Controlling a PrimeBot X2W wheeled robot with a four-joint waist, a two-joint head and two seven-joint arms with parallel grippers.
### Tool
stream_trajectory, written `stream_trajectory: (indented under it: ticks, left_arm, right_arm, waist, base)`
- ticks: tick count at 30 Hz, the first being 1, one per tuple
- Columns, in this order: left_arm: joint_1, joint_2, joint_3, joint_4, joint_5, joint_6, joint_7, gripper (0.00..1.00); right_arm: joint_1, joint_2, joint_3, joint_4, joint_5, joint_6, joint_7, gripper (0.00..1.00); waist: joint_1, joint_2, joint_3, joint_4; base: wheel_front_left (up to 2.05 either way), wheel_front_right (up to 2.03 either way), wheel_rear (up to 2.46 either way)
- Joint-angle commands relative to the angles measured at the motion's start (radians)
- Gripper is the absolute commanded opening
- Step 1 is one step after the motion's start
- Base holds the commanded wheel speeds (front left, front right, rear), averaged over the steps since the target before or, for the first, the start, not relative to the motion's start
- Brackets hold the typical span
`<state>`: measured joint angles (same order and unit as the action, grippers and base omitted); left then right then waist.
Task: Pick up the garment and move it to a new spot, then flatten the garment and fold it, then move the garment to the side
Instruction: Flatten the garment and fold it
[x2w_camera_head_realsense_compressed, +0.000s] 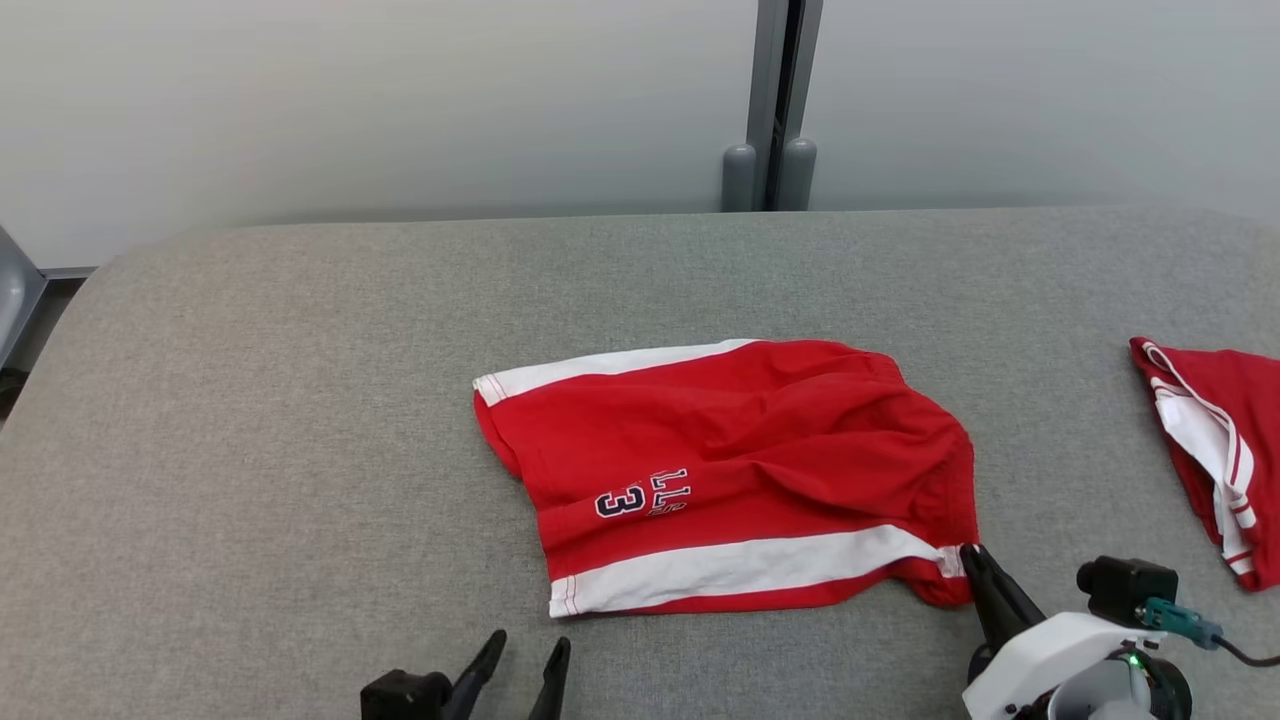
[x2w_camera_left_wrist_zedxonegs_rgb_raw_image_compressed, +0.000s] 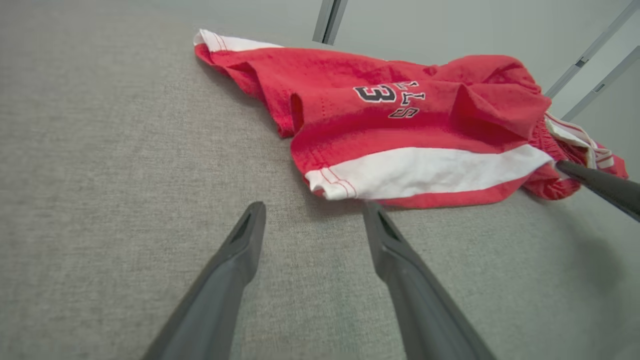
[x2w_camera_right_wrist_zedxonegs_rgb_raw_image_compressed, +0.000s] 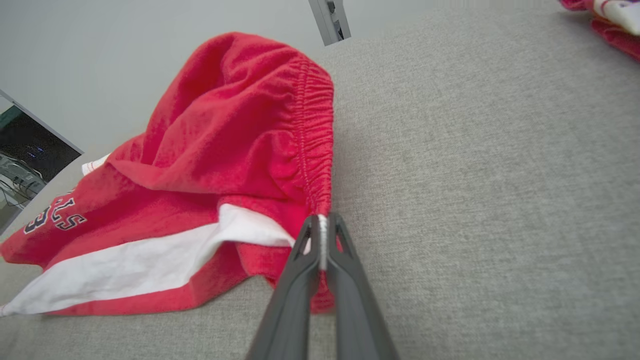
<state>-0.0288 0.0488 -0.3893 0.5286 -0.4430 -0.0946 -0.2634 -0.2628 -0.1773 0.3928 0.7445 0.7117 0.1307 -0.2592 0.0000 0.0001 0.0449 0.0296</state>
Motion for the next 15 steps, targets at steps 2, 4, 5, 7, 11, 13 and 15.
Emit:
stream_trajectory:
  ticks: [2,4,5,7,11,13,15]
  left_arm:
    - [-0.036,0.004,-0.020,0.012,-0.020,-0.013,-0.001,1.00]
    - [-0.046,0.004,-0.040,0.031,-0.032,-0.018,-0.001,1.00]
    - [-0.053,0.004,-0.043,0.034,-0.045,-0.021,-0.001,1.00]
    - [-0.069,0.005,-0.050,0.041,-0.049,-0.026,-0.001,1.00]
    - [-0.087,0.004,-0.047,0.047,-0.062,-0.028,-0.001,1.00]
    - [-0.090,0.005,-0.045,0.049,-0.070,-0.029,-0.001,1.00]
    - [-0.094,0.005,-0.045,0.052,-0.072,-0.029,-0.001,1.00]
  right_arm:
    - [-0.017,-0.002,-0.006,-0.007,-0.012,0.000,-0.007,0.00]
    - [-0.022,-0.002,-0.010,-0.011,-0.017,0.000,-0.007,0.00]
    - [-0.026,-0.001,-0.010,-0.015,-0.020,0.000,-0.007,0.00]
    - [-0.032,-0.001,-0.013,-0.024,-0.023,0.000,-0.008,0.00]
    - [-0.035,-0.002,-0.020,-0.037,-0.029,0.000,-0.008,0.00]
    - [-0.036,0.001,-0.025,-0.041,-0.032,0.000,-0.008,0.00]
    - [-0.039,0.002,-0.028,-0.045,-0.035,0.000,-0.008,0.00]
  waist:
    - [0.0000,-0.0001,0.007,-0.007]
    - [0.0000,-0.0001,0.014,-0.014]
    - [0.0000,-0.0001,0.018,-0.018]
    - [0.0000,-0.0001,0.025,-0.023]
    - [0.0000,-0.0001,0.040,-0.032]
    - [0.0000,-0.0001,0.046,-0.035]
    - [0.0000,-0.0001,0.052,-0.037]
  base:
    - [0.00,0.00,0.00]
    - [0.00,0.00,0.00]
    - [0.00,0.00,0.00]
    - [0.00,0.00,0.00]
    - [0.00,0.00,0.00]
    - [0.00,0.00,0.00]
    - [0.00,0.00,0.00]
